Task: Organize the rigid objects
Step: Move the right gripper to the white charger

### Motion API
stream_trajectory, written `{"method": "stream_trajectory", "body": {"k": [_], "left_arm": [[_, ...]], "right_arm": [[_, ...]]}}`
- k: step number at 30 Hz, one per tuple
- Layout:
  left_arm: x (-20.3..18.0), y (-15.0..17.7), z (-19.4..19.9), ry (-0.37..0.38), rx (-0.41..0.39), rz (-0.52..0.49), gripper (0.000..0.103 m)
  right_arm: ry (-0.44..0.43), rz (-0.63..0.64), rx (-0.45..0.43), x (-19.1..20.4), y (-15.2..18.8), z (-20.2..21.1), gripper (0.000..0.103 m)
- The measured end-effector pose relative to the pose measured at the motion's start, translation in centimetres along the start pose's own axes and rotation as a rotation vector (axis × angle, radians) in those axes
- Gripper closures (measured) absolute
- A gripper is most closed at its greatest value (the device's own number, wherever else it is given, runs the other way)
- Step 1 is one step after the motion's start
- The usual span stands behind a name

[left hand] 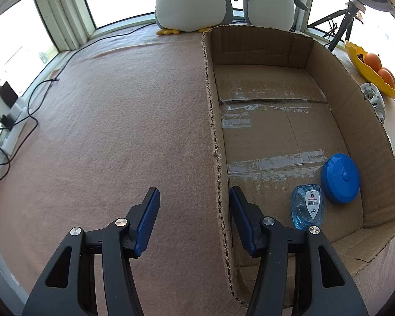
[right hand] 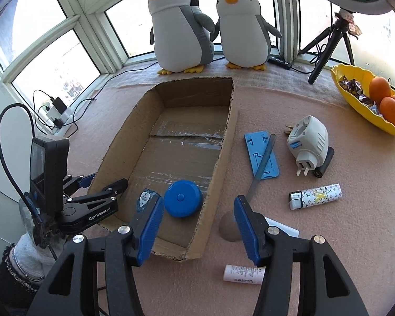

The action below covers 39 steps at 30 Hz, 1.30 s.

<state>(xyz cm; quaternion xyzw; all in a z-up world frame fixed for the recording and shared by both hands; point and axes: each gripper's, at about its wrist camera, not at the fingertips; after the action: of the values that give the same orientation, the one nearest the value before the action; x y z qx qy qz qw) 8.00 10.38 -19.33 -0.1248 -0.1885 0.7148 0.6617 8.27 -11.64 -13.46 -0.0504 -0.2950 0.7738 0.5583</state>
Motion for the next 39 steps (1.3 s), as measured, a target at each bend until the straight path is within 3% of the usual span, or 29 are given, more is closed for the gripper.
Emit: {"method": "stream_trajectory", "body": {"k": [5,13,24,31,39], "left_arm": [[-0.1,0.0,0.0,-0.004,0.0,-0.003,0.048],[-0.2,0.0,0.0,-0.008,0.001,-0.006,0.048],[0.0,0.0,0.0,-0.004,0.003,-0.001,0.048],[0.1,0.0,0.0,-0.001,0.005,0.002,0.048],[0.2,0.0,0.0,-0.001,0.005,0.002,0.048]], "right_arm": [[0.033,-0.018,-0.029,-2.6,0.2,2.2,0.051],[0.108,0.04,0.031,-5.2,1.0,1.6,0.051],[0.167,0.253,0.163,-3.5,2.7,-2.3,0.051],[0.188,0.306,0.21,-3.3,3.0,-4.1,0.052],[0.214,0.305,0.208,-3.4,2.5,-4.8,0.052]]}}
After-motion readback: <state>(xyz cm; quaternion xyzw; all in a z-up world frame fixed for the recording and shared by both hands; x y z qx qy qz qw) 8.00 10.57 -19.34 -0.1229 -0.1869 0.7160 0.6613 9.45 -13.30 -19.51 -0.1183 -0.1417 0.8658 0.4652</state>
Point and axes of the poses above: each gripper's, at about its wrist camera, not at the fingertips, and z roughly against the way its jaws point, x to its left, y to its underside, and after that the axes turned 2 degrees about x, right-handed
